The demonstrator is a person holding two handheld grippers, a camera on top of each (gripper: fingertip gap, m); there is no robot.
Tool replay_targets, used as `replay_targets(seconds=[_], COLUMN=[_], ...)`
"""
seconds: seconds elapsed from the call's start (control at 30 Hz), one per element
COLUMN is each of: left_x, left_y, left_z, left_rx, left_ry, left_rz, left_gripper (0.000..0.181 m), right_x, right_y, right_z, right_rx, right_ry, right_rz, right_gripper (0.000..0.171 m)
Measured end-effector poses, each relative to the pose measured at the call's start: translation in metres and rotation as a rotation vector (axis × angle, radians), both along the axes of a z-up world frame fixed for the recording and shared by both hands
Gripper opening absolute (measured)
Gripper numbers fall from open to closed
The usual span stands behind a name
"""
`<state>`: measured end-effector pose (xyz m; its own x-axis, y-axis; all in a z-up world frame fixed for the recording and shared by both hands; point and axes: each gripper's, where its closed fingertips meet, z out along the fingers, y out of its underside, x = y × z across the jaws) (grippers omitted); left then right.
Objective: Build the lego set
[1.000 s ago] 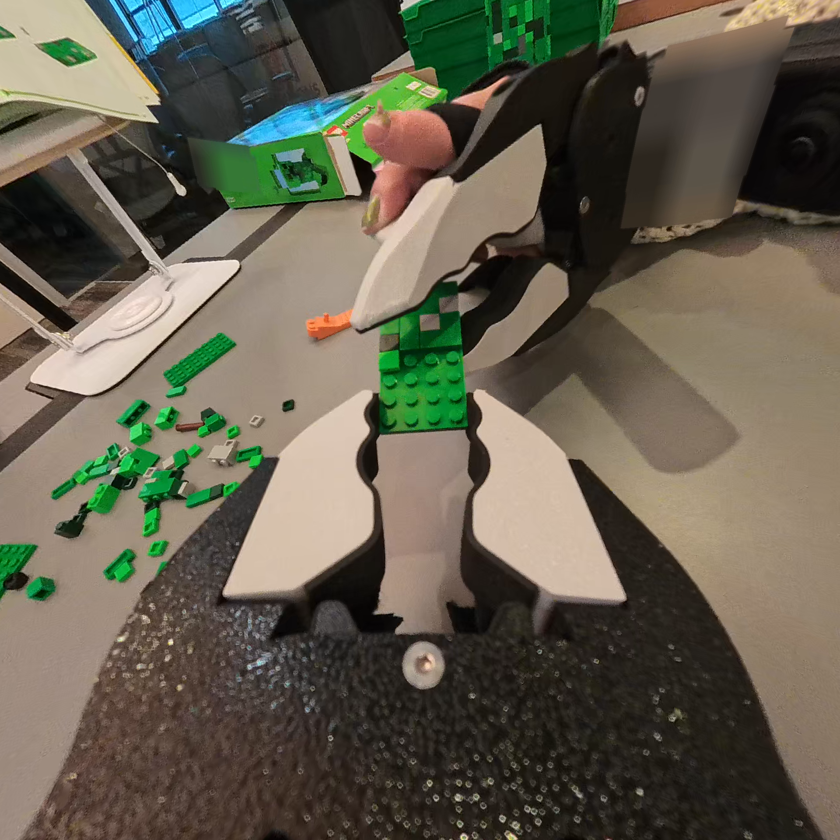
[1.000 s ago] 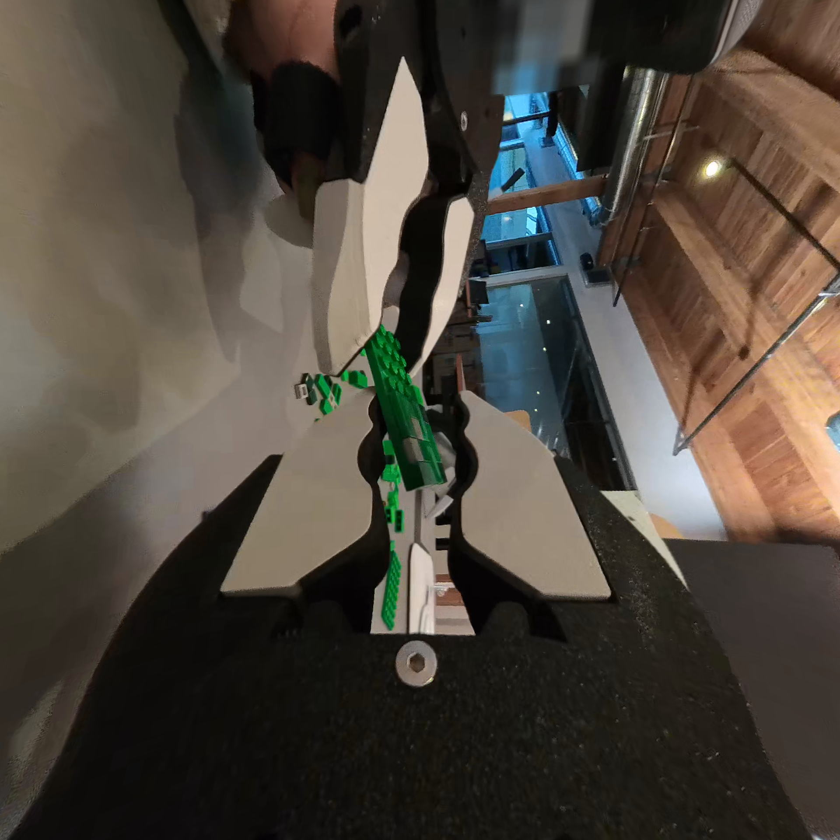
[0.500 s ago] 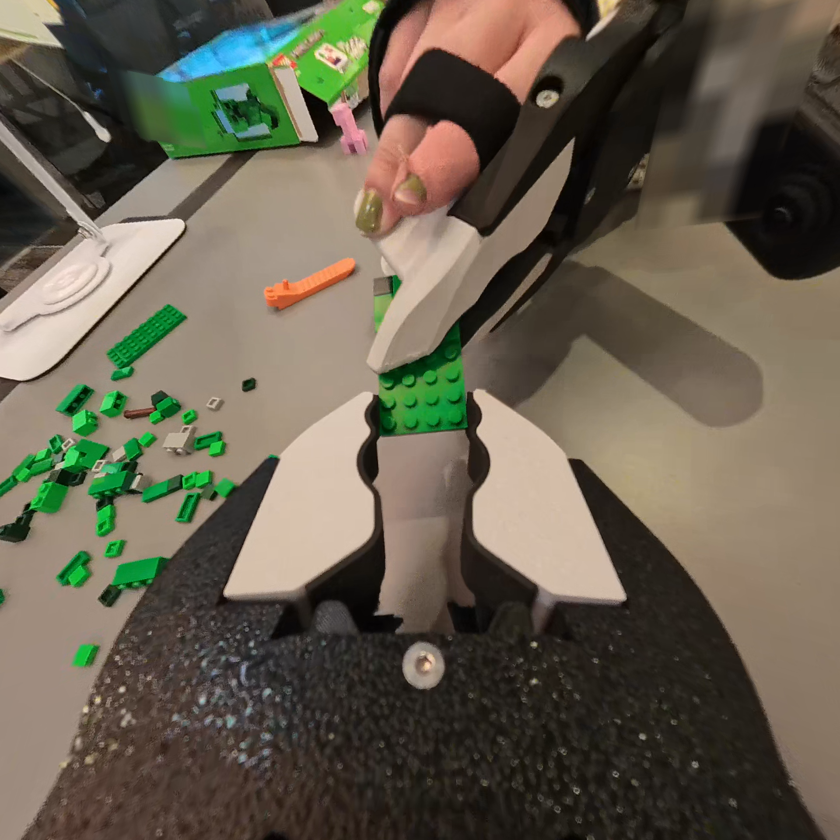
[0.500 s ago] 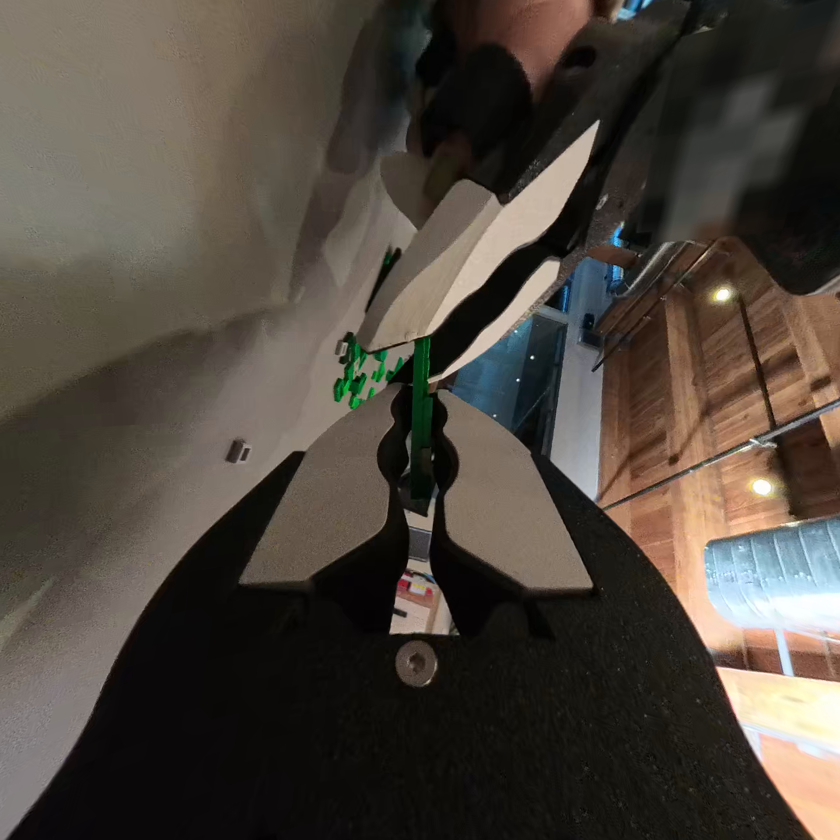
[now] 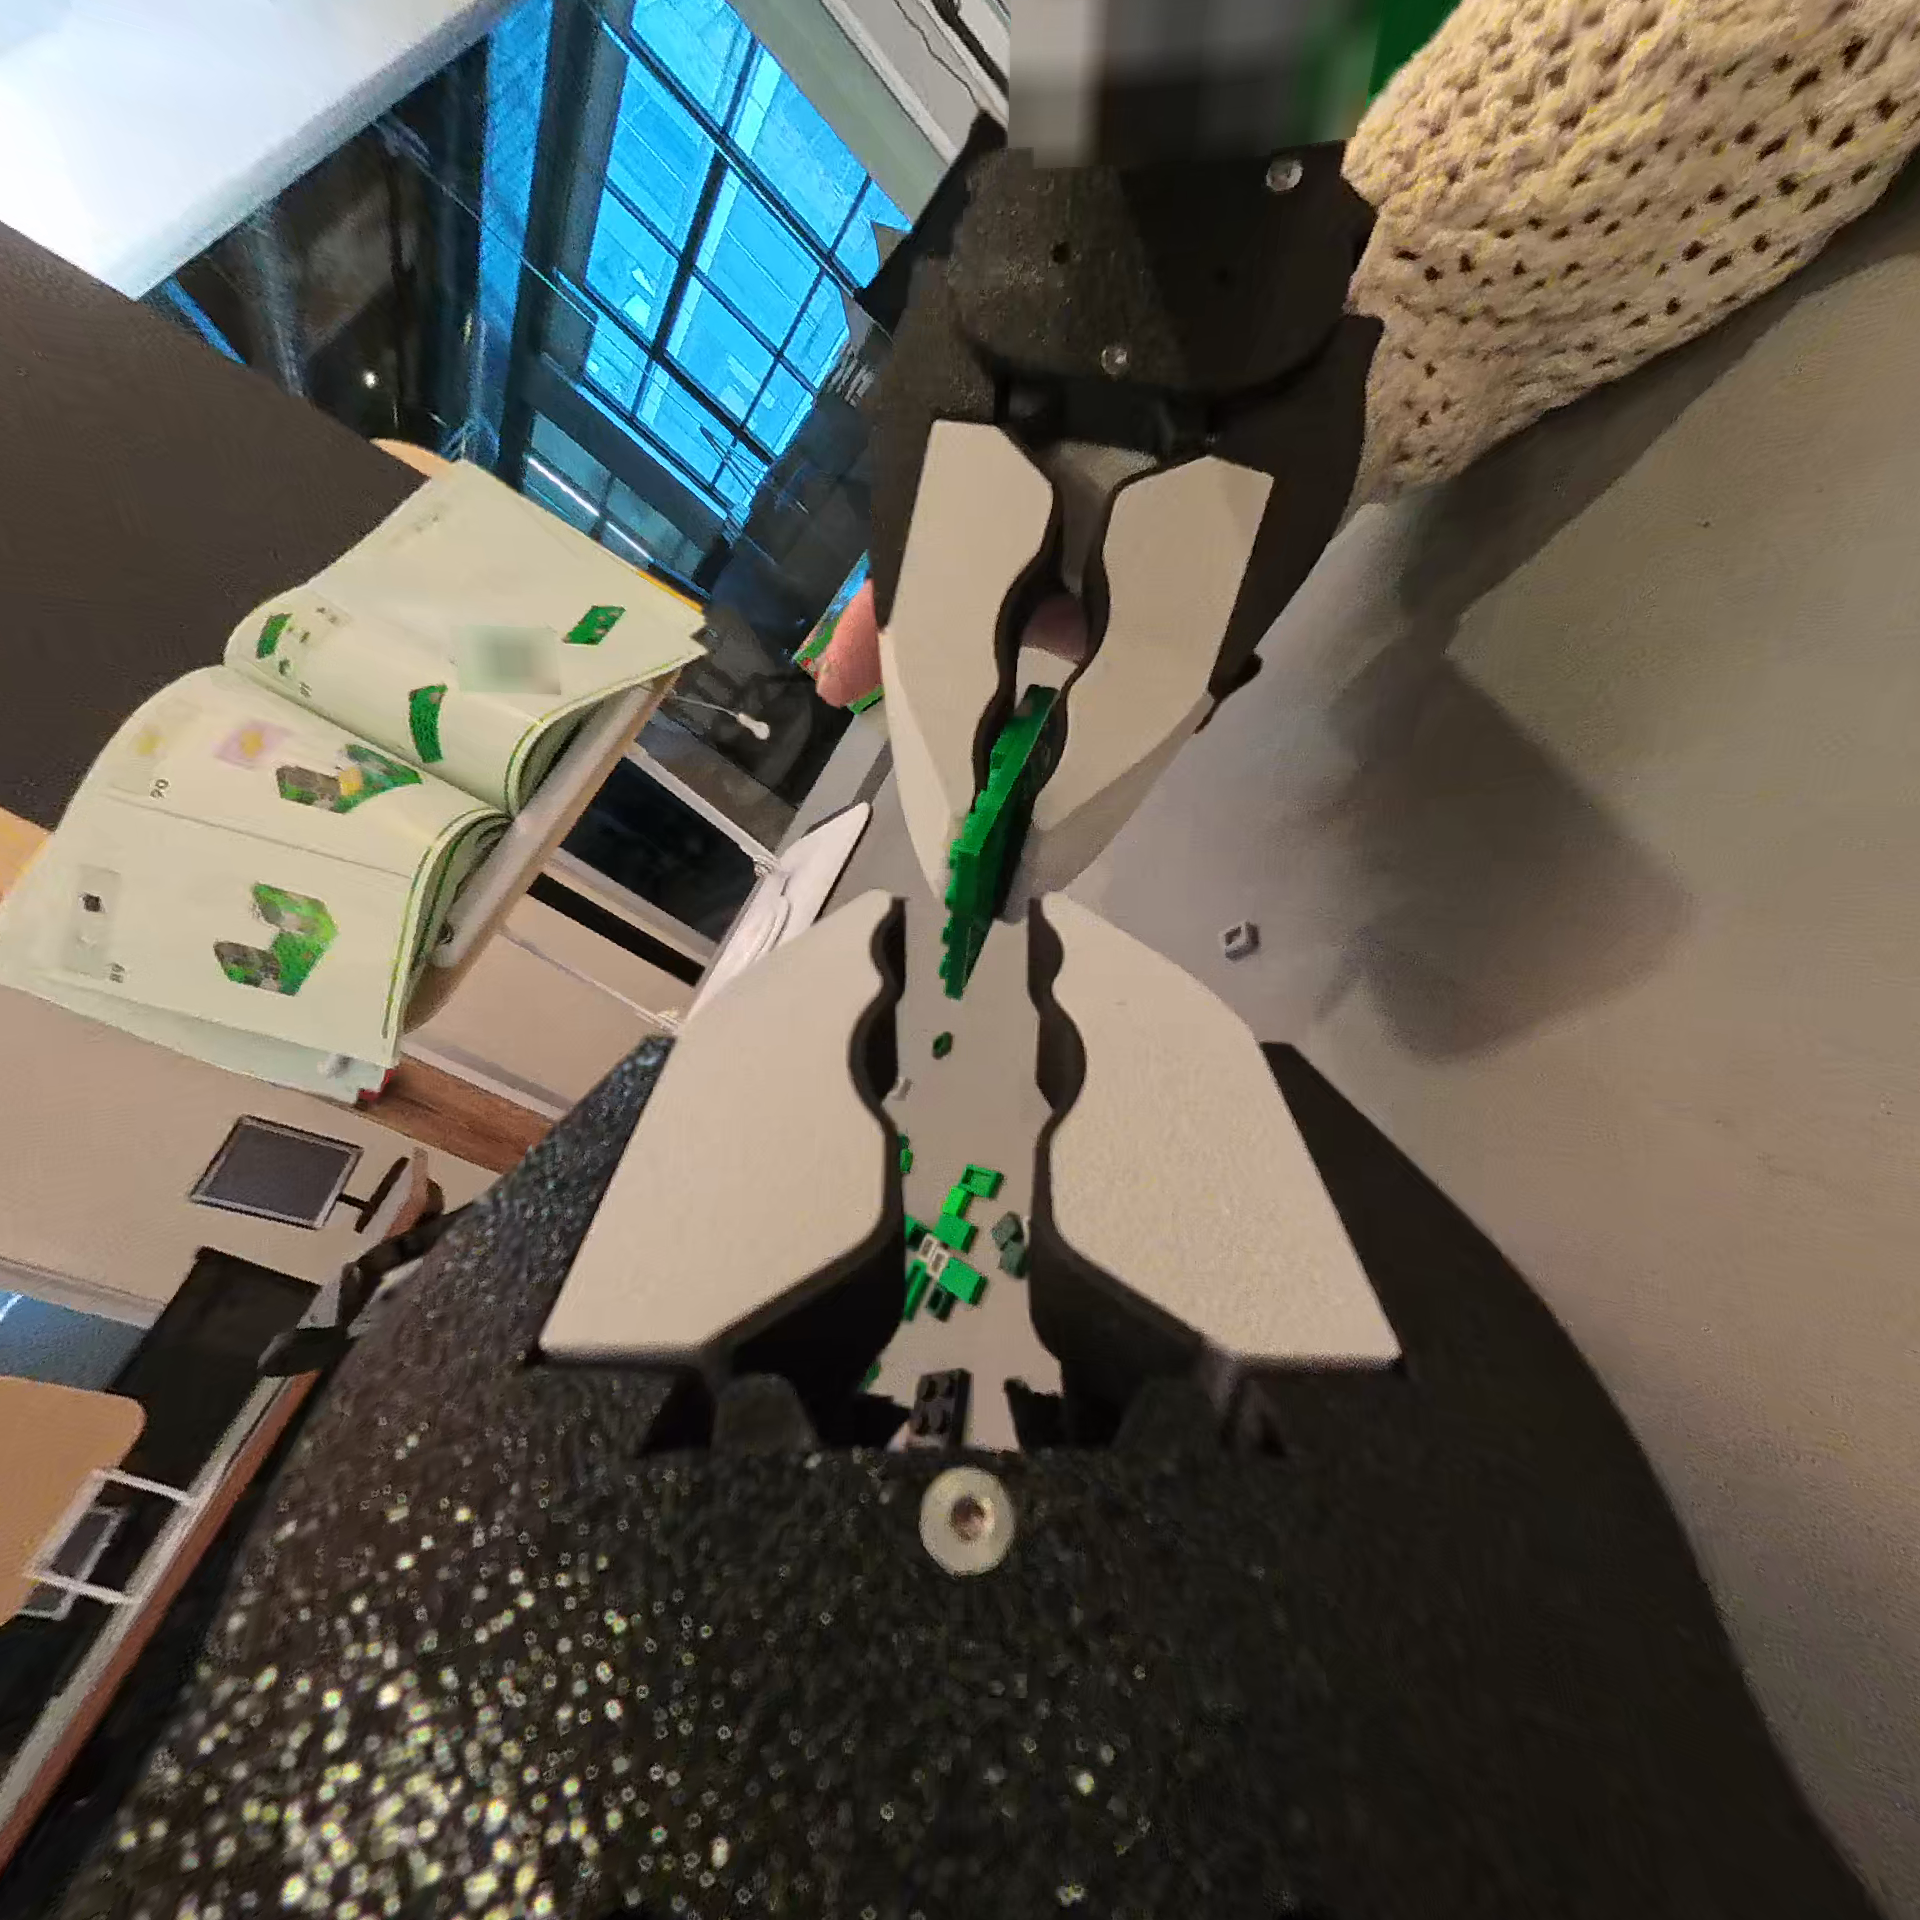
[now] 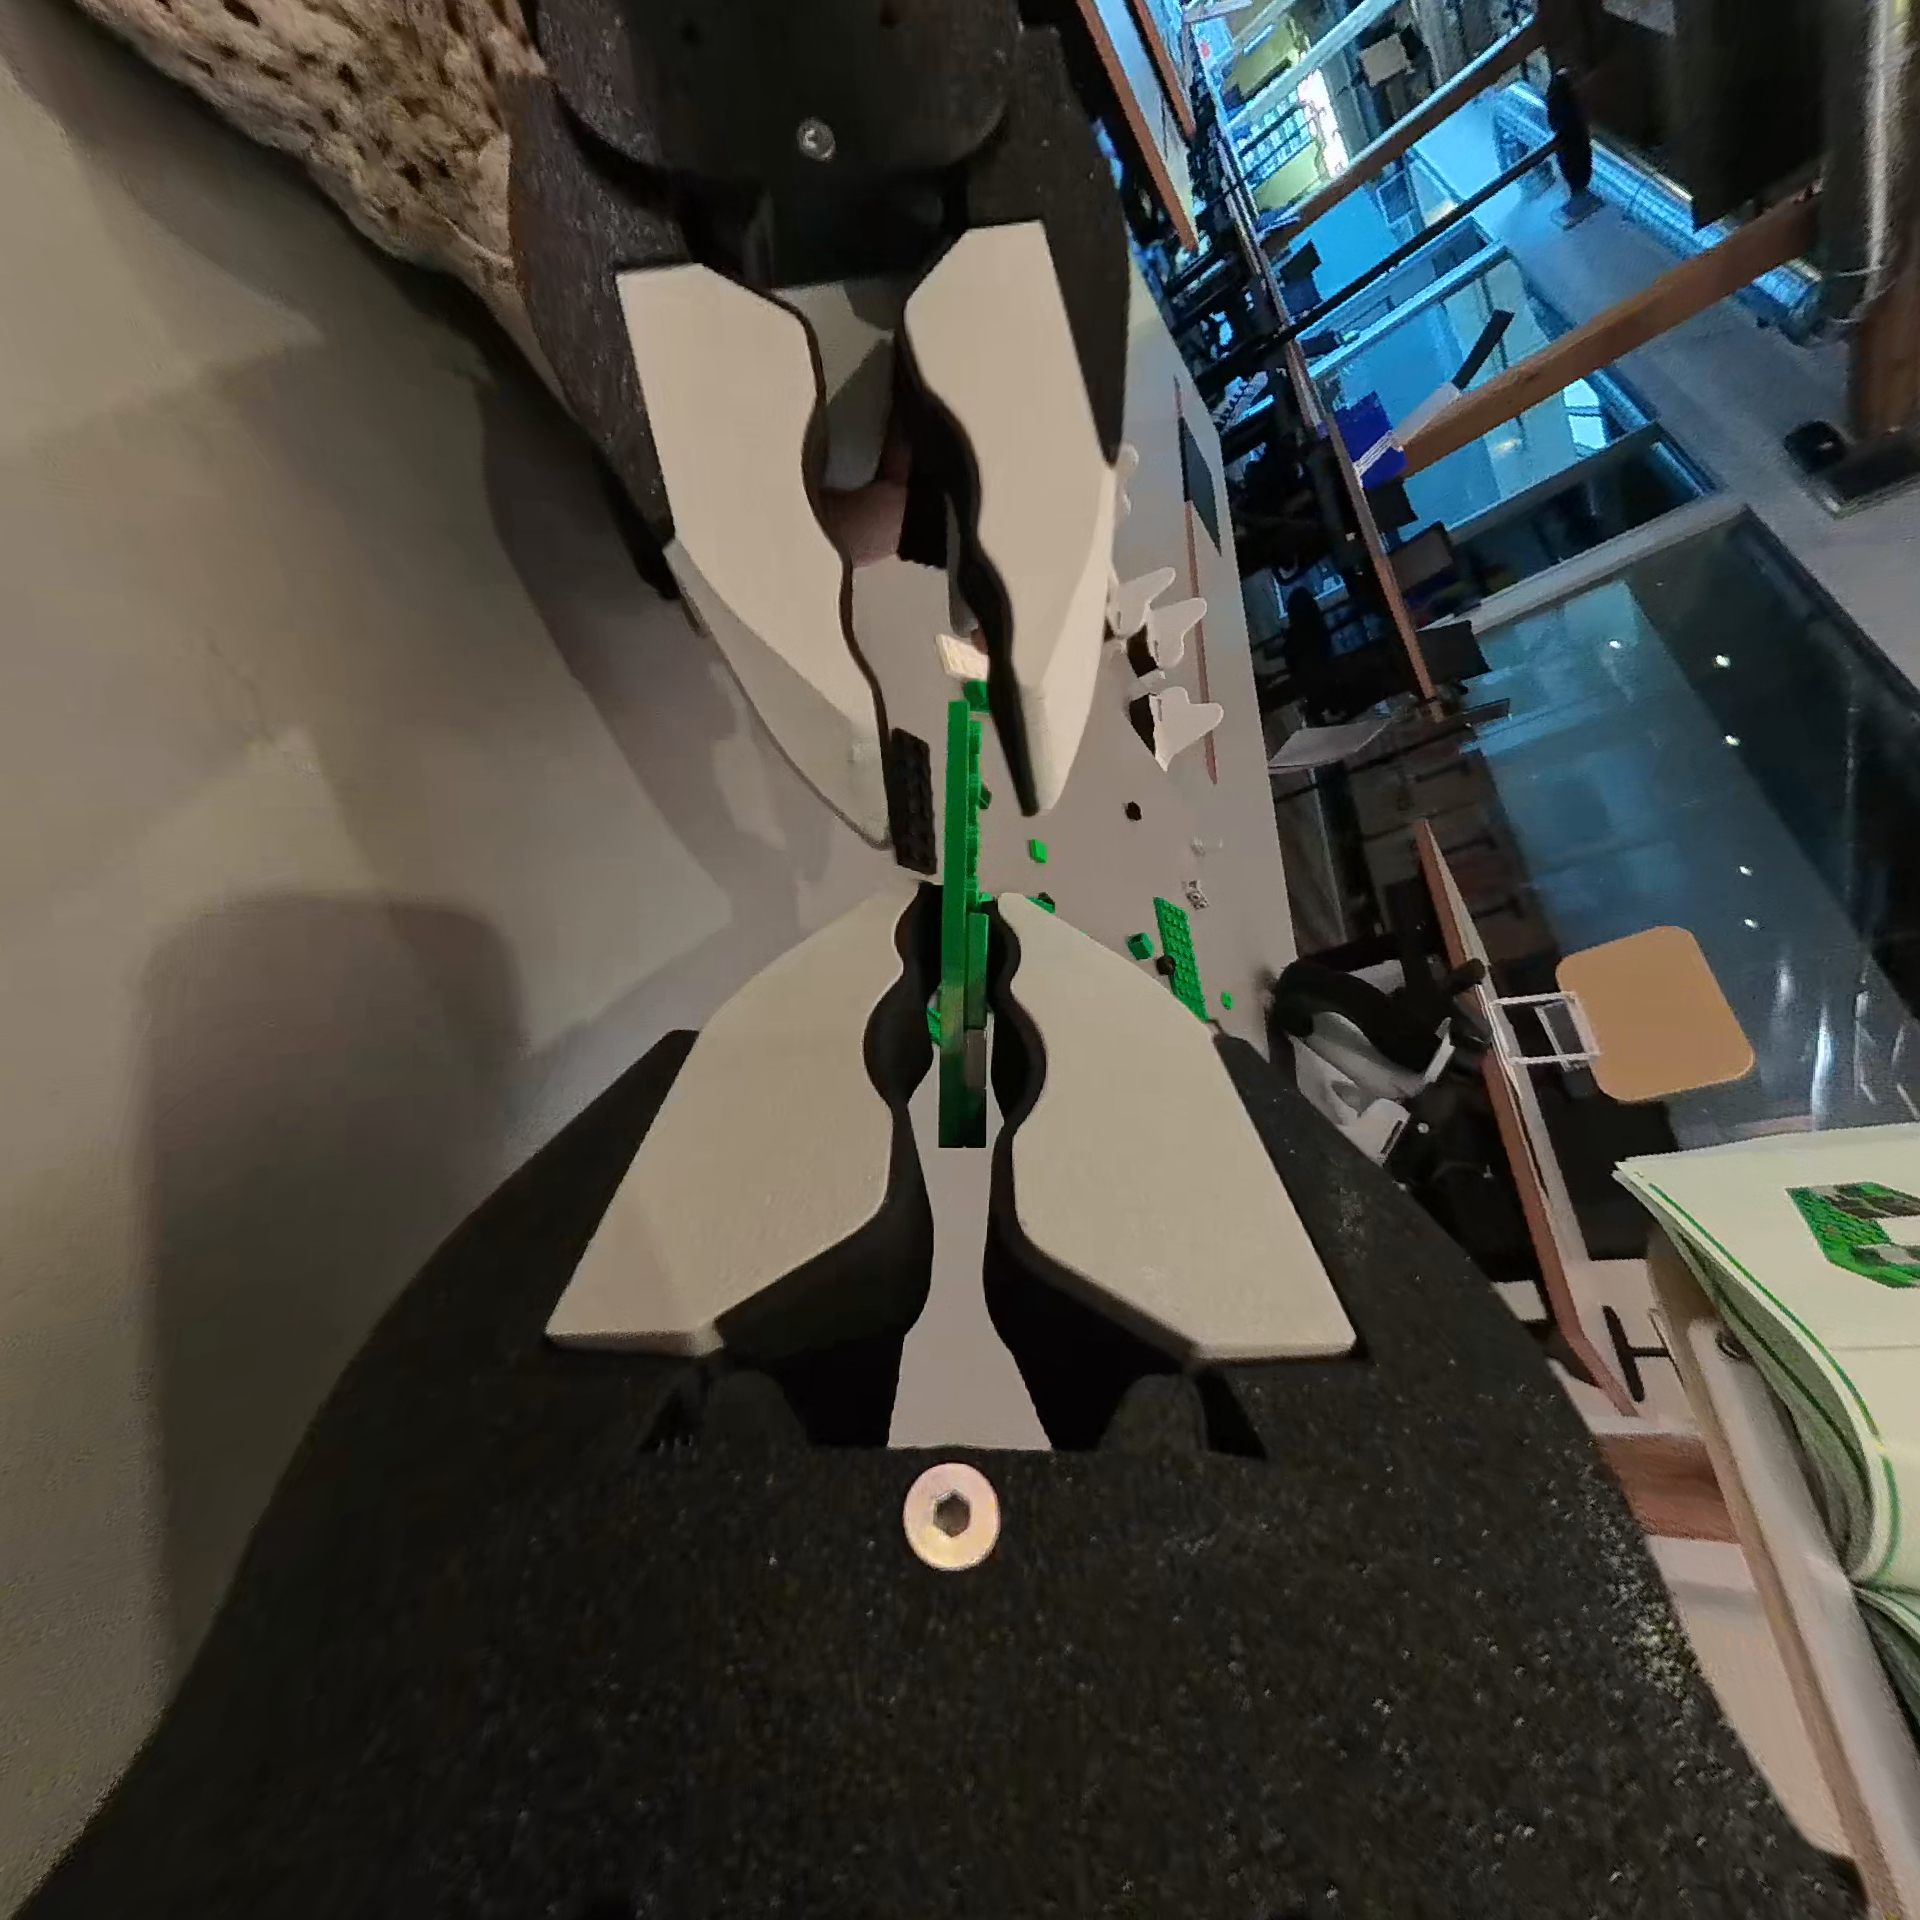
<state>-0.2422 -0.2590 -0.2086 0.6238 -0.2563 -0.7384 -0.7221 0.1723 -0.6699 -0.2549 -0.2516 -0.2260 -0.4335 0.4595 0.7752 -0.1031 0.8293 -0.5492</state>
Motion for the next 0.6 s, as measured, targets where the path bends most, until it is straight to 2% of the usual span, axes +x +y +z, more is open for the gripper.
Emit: replay_targets(seconds=[0.1,0.3,0.5,0.6], left_x=[-0.001,0.002,0.006,-0.003], left_y=[0.001,-0.001,-0.001,0.005], left_z=[0.000,-0.008,-0.012,-0.008], left_rx=[0.016,-0.041,-0.086,-0.131], left_ry=[0.026,0.072,0.041,-0.152], left_rz=[0.016,-0.017,-0.028,0.010], left_gripper=[0.007,0.005,0.005,0.027], right_x=[0.000,0.004,0.007,-0.003], right_y=[-0.002,-0.003,-0.002,0.006], right_z=[0.001,-0.005,-0.010,-0.002], right_rx=[-0.005,0.095,0.033,0.063], right_ry=[-0.001,-0.016,-0.084,0.045], right_rz=[0.009,0.027,0.052,-0.012], right_gripper=[0.007,0.007,0.007,0.006])
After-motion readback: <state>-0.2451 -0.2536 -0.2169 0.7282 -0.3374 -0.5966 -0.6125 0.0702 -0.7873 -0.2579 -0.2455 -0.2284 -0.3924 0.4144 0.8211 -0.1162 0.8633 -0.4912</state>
